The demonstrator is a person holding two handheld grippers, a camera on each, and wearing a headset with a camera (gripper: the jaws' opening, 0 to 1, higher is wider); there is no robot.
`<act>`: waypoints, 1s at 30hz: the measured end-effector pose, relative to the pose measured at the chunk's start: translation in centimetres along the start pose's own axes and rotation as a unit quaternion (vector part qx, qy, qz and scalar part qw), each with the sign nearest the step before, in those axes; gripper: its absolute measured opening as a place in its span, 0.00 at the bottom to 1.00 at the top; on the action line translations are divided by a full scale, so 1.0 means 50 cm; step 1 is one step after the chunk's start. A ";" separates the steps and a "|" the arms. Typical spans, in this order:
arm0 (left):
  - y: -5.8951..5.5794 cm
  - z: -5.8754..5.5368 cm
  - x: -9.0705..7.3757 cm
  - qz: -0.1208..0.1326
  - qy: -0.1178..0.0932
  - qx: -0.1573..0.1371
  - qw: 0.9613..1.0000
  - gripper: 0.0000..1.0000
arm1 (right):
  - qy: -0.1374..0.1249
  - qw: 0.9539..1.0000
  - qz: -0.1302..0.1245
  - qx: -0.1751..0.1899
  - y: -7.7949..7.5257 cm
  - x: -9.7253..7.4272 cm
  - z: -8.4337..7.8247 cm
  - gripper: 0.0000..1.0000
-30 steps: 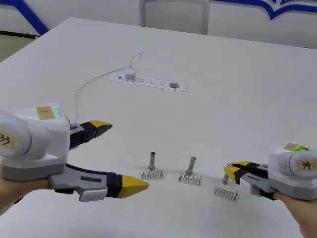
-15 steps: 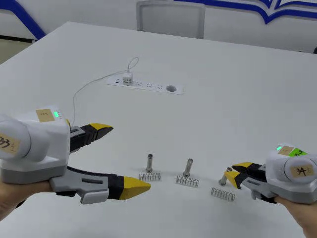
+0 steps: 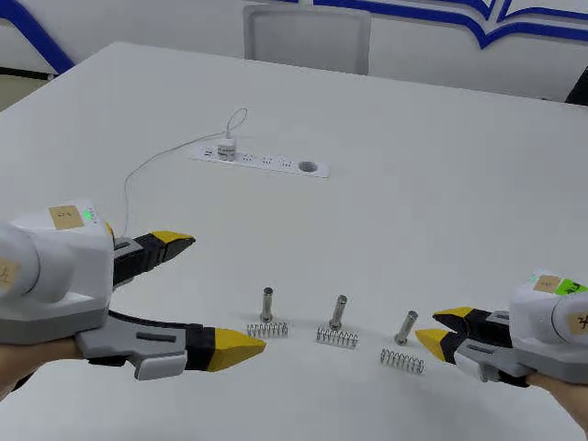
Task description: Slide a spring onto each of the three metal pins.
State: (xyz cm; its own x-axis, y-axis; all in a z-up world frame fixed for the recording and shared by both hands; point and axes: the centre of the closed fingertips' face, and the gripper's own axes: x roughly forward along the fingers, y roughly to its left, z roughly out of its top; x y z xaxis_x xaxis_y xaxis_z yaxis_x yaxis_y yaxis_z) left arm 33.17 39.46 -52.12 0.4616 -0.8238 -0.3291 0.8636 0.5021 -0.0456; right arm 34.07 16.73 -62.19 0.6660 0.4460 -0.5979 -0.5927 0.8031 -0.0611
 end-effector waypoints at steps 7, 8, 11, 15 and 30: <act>0.004 -0.012 0.002 0.003 0.009 -0.002 1.000 0.96 | 0.043 0.996 0.067 -0.026 0.040 0.023 -0.046 0.22; 0.005 -0.014 0.002 0.004 0.010 -0.002 1.000 0.96 | 0.047 0.996 0.070 -0.030 0.042 0.028 -0.050 0.22; 0.006 -0.022 0.003 0.003 0.015 -0.007 1.000 0.96 | 0.054 0.995 0.084 -0.029 0.052 0.041 -0.057 0.22; 0.009 -0.030 0.002 0.005 0.020 -0.010 1.000 0.95 | 0.064 0.992 0.105 -0.023 0.058 0.051 -0.068 0.21; 0.013 -0.038 0.010 0.002 0.028 -0.016 0.999 0.94 | 0.073 0.987 0.138 -0.037 0.067 0.057 -0.080 0.11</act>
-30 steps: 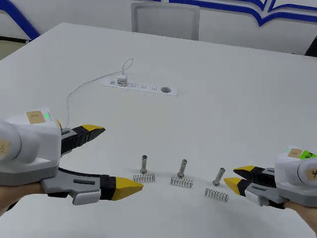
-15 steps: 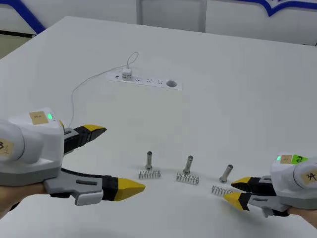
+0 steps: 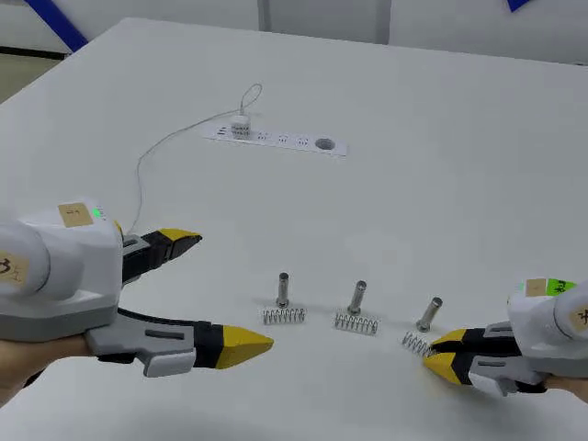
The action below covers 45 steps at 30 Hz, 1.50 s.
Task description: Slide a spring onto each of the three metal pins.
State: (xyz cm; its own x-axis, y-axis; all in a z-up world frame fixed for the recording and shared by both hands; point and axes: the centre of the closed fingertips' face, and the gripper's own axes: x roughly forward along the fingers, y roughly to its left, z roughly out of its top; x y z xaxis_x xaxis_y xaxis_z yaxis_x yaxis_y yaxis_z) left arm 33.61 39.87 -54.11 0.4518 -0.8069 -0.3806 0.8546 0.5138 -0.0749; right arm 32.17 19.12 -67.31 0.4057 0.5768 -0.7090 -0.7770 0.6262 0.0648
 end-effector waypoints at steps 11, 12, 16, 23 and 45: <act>-0.005 0.013 0.001 -0.004 -0.005 0.007 1.000 0.94 | 0.022 0.999 -0.013 -0.036 0.000 -0.005 -0.001 0.10; -0.006 0.013 0.000 -0.005 -0.006 0.008 1.000 0.94 | 0.021 0.999 -0.015 -0.035 0.001 -0.009 0.002 0.10; -0.012 0.013 0.000 -0.010 -0.006 0.011 1.000 0.93 | 0.012 0.999 -0.018 -0.035 0.005 -0.021 0.017 0.10; -0.034 0.026 0.010 -0.030 -0.009 0.026 0.999 0.90 | 0.020 0.994 -0.003 -0.108 0.034 -0.064 0.059 0.10; -0.121 0.073 0.053 -0.094 -0.022 0.094 0.991 0.76 | -0.028 0.975 0.005 -0.219 0.138 -0.164 0.219 0.10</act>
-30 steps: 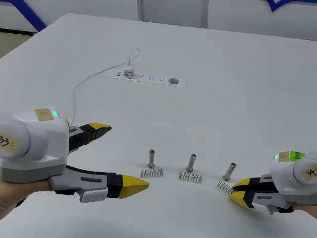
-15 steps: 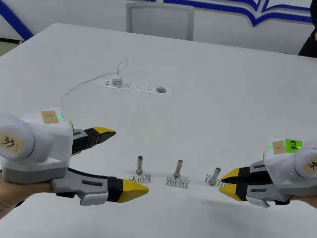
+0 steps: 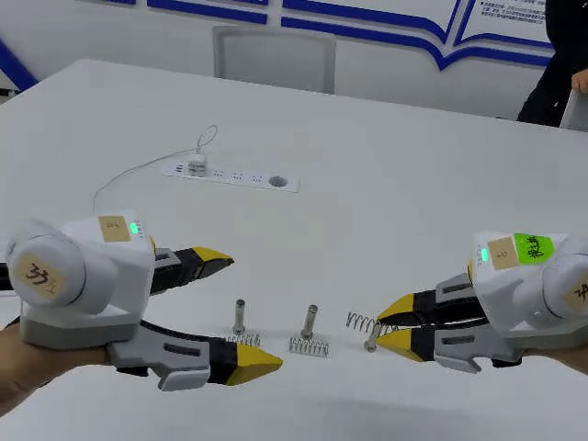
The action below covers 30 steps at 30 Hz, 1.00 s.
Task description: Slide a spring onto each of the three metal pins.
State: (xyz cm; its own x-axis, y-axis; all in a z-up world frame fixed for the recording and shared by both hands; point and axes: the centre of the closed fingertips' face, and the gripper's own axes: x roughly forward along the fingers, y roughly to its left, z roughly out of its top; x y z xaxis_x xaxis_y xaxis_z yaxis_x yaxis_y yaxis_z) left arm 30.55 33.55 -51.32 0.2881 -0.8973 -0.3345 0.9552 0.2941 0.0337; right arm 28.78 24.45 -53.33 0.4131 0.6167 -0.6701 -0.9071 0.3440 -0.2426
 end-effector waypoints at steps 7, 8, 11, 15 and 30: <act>-0.027 0.009 0.024 -0.021 0.000 0.011 1.000 0.73 | -0.008 1.000 0.004 -0.023 0.015 0.002 0.036 0.10; -0.031 0.009 0.027 -0.024 0.001 0.014 1.000 0.72 | -0.009 1.000 0.004 -0.026 0.016 0.002 0.040 0.10; -0.041 0.007 0.035 -0.032 0.006 0.025 0.999 0.68 | -0.014 0.999 0.009 -0.032 0.021 0.005 0.054 0.10; -0.057 0.008 0.044 -0.044 0.009 0.035 0.998 0.67 | -0.020 0.998 0.024 -0.045 0.041 0.012 0.074 0.10; -0.080 0.020 0.052 -0.074 -0.001 0.048 0.996 0.45 | -0.018 0.997 0.042 -0.069 0.058 0.027 0.090 0.10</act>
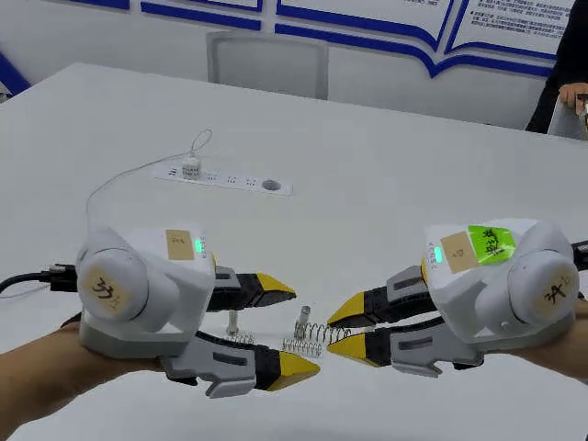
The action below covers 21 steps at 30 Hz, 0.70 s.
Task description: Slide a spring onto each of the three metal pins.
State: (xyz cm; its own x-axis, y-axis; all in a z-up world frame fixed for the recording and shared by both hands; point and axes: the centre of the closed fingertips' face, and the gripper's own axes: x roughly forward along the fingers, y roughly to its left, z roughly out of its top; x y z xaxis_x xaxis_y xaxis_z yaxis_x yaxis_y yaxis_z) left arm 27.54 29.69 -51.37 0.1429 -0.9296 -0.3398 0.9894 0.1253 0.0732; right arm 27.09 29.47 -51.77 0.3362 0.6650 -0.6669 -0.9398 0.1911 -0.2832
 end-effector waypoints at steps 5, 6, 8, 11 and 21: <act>-0.002 -0.003 0.002 -0.004 0.001 0.003 1.000 0.38 | -0.001 1.000 0.004 -0.001 -0.001 0.004 0.002 0.10; -0.003 -0.003 0.002 -0.005 0.001 0.004 1.000 0.37 | -0.001 1.000 0.004 -0.001 -0.001 0.005 0.002 0.10; -0.003 -0.003 0.003 -0.008 0.002 0.005 1.000 0.35 | -0.002 1.000 0.007 -0.001 0.001 0.006 0.004 0.10; 0.001 -0.009 0.002 -0.014 0.011 0.009 1.000 0.33 | -0.004 1.000 0.008 -0.001 0.000 0.010 0.001 0.10; -0.005 -0.005 0.002 -0.040 0.021 0.032 0.998 0.18 | -0.008 1.000 0.013 0.001 0.001 0.012 0.005 0.10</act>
State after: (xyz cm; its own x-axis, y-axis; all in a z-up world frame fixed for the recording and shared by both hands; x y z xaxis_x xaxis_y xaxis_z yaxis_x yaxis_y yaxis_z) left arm 27.30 29.66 -51.64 0.0647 -0.9203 -0.3857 0.9943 0.0266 0.1032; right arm 27.23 30.08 -52.01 0.3099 0.6809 -0.6636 -0.9486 0.1744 -0.2640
